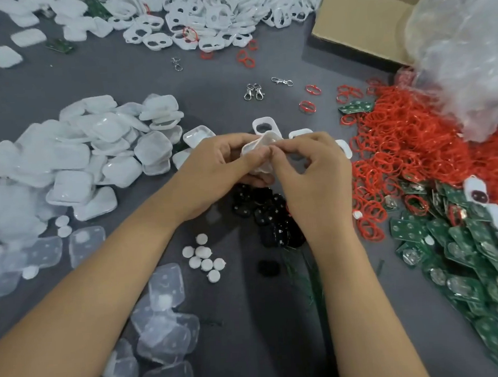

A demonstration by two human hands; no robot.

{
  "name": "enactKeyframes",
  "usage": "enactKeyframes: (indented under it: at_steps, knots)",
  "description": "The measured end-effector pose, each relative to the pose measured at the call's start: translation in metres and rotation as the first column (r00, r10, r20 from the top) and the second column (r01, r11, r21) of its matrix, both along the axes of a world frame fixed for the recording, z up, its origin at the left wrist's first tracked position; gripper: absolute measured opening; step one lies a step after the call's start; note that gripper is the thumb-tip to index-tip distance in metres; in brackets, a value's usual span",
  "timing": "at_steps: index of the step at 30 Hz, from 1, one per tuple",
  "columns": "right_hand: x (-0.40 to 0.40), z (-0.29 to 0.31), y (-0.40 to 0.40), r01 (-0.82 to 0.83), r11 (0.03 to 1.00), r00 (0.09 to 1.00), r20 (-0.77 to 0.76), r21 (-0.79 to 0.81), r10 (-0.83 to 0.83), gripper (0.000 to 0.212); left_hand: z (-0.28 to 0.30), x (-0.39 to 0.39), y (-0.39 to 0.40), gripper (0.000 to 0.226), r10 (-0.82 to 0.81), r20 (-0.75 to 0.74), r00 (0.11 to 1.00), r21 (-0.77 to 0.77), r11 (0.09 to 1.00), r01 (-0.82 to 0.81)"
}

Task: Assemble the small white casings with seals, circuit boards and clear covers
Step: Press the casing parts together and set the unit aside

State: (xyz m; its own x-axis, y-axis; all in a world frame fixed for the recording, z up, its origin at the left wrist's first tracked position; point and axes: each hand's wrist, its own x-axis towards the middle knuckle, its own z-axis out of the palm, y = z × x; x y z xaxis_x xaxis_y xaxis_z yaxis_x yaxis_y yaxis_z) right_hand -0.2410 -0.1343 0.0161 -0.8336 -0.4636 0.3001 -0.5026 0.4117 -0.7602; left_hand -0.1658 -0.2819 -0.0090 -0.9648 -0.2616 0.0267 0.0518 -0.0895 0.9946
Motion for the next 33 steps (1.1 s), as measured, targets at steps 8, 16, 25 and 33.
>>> enactKeyframes:
  at_steps: [8,16,25,33]
  knots:
    - [0.007,0.015,0.001,-0.176,0.981,0.984,-0.012,-0.077,0.176,0.009,0.004,0.013,-0.021,0.02,0.17,-0.062,0.984,-0.069,0.982,-0.174]
    - [0.025,0.02,-0.001,-0.505,0.677,0.833,0.098,0.535,0.544,0.007,0.004,0.027,-0.031,0.019,0.143,0.001,0.99,-0.155,0.978,-0.141]
    - [0.044,0.017,-0.014,-0.554,0.636,0.782,0.073,0.537,0.619,0.005,0.009,0.023,-0.029,0.02,0.18,-0.004,0.984,-0.171,0.969,-0.178]
    - [0.048,0.024,-0.011,-0.666,0.614,0.719,0.143,0.424,0.68,0.008,0.005,0.019,-0.03,0.021,0.179,0.039,0.983,-0.111,0.979,-0.174]
